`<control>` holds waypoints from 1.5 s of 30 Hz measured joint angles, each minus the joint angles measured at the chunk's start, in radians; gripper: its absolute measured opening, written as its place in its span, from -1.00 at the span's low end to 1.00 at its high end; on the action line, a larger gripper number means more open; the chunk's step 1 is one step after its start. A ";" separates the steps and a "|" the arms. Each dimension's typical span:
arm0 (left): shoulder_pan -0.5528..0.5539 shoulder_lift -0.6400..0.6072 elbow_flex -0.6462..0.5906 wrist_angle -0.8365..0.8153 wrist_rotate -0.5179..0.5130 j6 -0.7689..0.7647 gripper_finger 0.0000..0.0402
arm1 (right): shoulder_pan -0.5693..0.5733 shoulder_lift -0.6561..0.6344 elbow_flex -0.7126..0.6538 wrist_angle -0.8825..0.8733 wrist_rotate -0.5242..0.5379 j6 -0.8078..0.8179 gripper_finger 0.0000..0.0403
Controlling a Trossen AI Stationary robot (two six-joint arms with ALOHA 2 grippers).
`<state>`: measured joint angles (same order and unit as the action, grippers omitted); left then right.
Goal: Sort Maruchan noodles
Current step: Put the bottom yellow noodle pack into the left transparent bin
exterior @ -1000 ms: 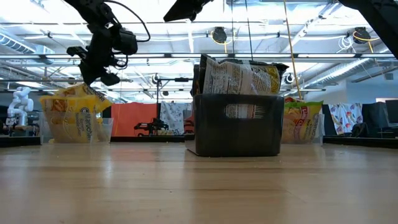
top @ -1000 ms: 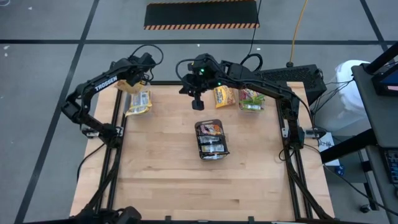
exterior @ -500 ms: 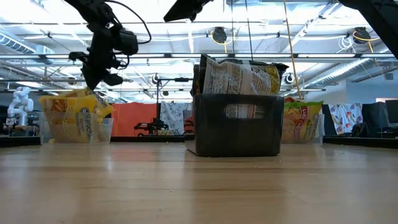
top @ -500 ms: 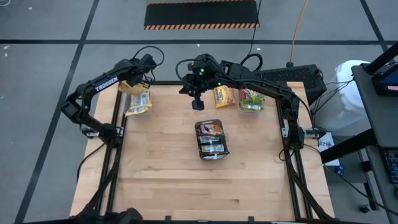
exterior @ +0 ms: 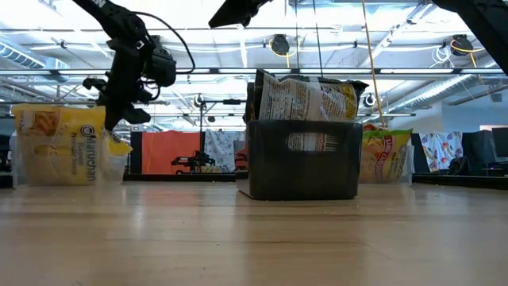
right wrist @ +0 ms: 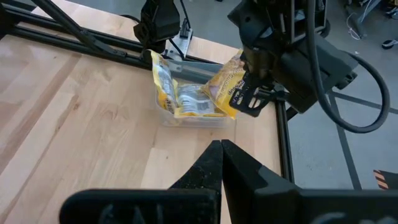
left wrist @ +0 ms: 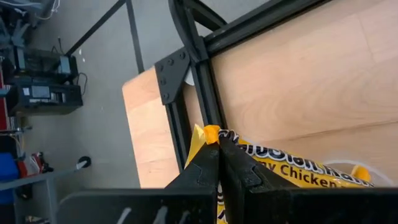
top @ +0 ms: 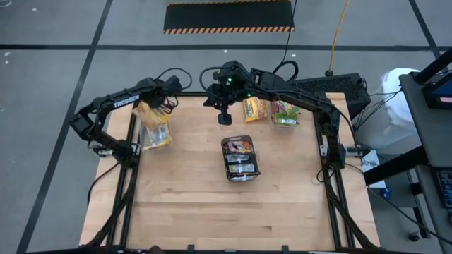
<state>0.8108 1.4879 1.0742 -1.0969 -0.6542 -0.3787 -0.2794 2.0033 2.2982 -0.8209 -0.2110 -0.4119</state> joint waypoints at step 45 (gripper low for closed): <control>-0.101 -0.264 -0.037 -0.187 0.046 0.043 -0.98 | -0.002 0.000 0.000 0.062 0.000 -0.028 -1.00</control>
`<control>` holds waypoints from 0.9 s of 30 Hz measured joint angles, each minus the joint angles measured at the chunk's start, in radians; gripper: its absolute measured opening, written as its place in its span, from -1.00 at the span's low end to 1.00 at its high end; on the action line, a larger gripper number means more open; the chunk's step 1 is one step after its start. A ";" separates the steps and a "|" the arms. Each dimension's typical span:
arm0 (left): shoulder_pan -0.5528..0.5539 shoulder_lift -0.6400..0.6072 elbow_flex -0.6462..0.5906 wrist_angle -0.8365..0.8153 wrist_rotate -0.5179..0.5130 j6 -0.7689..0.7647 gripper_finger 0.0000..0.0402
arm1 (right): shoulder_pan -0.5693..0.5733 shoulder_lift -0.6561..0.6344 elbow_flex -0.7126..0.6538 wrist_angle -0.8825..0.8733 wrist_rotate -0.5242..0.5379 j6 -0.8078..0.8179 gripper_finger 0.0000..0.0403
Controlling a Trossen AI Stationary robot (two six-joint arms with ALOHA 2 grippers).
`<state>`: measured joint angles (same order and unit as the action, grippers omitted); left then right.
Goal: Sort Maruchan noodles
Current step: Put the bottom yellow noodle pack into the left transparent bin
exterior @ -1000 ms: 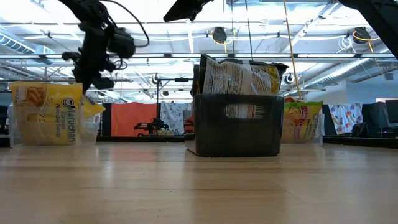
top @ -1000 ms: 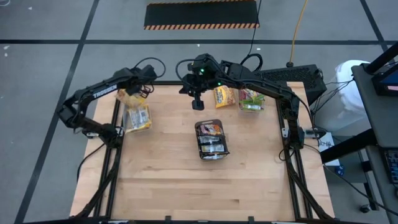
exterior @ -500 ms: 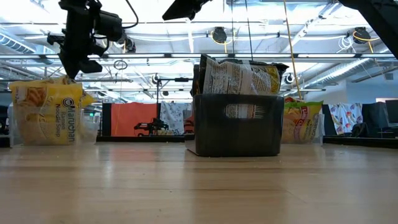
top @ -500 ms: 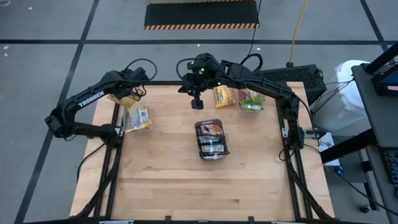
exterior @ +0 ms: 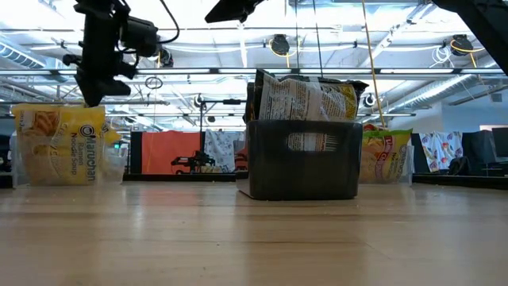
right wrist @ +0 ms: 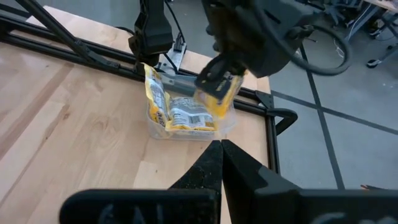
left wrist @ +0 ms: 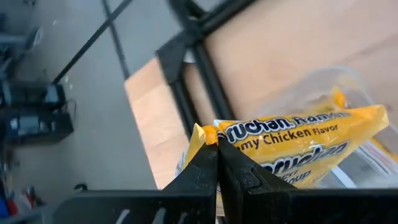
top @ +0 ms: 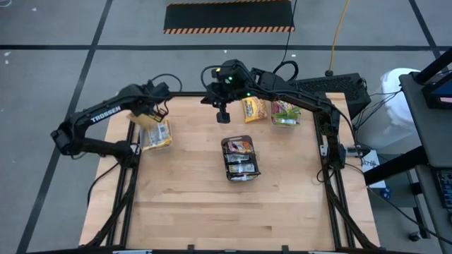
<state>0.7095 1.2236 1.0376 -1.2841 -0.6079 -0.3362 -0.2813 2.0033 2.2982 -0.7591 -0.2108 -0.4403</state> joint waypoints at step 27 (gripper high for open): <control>-0.164 0.000 0.240 -0.286 0.373 0.280 -0.99 | -0.041 0.000 0.000 0.045 0.000 -0.044 -1.00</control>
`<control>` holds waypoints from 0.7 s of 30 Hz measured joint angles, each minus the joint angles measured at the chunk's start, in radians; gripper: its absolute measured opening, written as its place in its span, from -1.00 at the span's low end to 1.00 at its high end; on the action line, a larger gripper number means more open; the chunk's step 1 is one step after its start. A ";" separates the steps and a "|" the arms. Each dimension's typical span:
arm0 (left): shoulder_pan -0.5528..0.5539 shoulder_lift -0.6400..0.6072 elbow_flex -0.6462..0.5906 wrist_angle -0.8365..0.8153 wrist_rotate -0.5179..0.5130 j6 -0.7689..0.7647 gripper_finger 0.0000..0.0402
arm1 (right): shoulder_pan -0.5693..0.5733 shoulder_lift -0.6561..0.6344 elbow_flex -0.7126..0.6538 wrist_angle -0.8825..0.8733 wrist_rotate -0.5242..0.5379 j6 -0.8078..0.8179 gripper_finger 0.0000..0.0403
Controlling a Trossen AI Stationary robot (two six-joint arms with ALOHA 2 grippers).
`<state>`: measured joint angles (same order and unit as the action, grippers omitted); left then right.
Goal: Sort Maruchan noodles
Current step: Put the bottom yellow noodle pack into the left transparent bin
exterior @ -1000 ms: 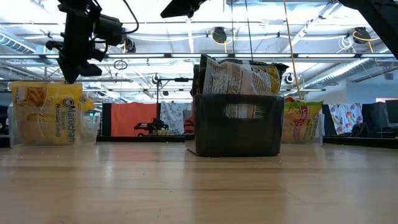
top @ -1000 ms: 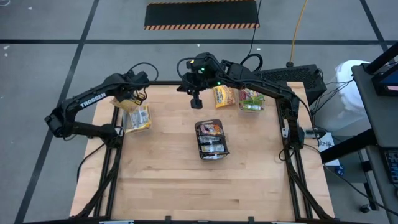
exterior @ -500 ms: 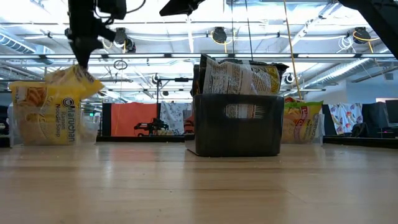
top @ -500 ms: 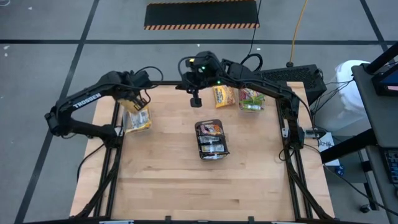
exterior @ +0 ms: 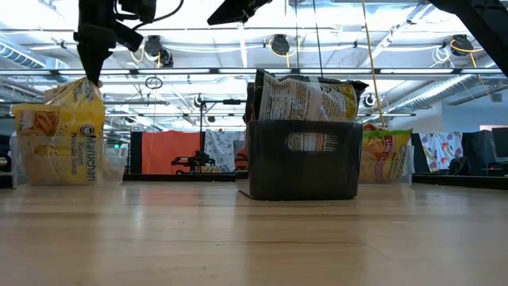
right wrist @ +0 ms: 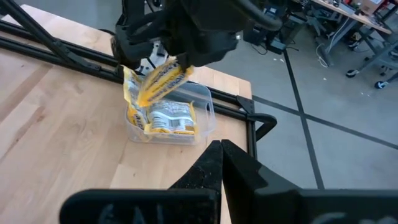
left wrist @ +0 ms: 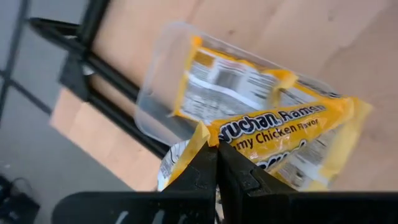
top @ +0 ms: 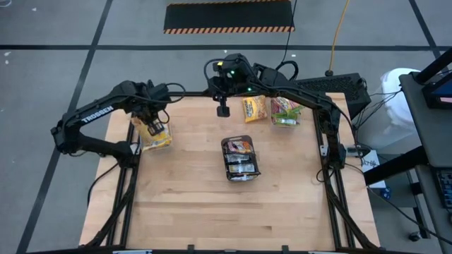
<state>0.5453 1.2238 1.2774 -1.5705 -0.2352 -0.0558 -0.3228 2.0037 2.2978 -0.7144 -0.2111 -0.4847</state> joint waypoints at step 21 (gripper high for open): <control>0.001 0.119 0.000 0.010 0.078 -0.036 -0.98 | -0.012 0.000 0.000 0.000 0.000 -0.002 -1.00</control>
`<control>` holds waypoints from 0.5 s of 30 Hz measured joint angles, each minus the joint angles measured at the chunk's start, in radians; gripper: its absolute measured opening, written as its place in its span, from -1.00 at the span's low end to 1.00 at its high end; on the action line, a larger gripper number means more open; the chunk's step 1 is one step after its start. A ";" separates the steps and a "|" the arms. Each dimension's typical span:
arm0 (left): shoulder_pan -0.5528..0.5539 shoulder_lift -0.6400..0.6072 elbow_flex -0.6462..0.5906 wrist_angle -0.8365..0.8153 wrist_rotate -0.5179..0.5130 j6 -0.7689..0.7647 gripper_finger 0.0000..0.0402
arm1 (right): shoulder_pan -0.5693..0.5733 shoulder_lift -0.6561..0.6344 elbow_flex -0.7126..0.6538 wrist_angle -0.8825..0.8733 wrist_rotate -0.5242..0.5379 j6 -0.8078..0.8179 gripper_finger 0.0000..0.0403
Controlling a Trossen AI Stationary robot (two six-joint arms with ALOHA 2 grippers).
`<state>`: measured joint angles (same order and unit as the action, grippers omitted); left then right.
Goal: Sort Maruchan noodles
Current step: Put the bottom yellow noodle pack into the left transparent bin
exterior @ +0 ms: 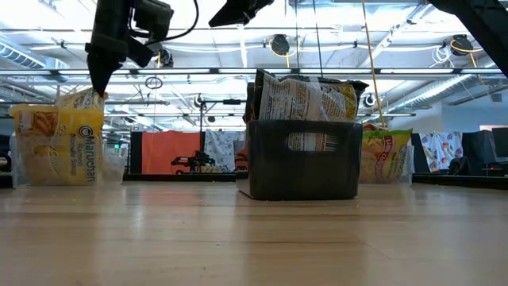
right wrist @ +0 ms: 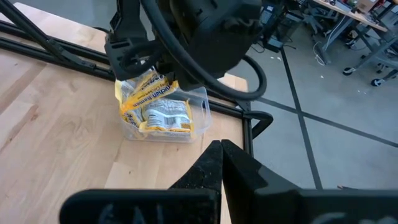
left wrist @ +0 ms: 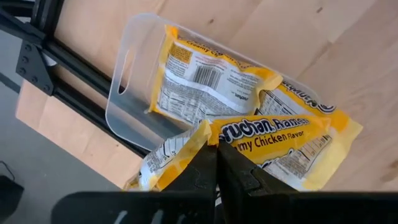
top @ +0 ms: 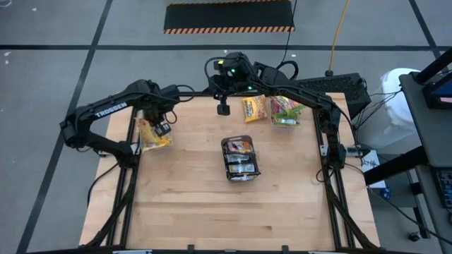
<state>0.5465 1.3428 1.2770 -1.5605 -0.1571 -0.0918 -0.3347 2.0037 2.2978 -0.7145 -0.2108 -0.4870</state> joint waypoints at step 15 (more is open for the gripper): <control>0.005 0.003 0.000 0.025 -0.017 0.012 -0.70 | 0.000 0.000 0.000 0.000 0.000 0.000 -1.00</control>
<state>0.5510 1.3453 1.2768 -1.5355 -0.1741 -0.0799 -0.3344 2.0037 2.2978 -0.7147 -0.2108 -0.4873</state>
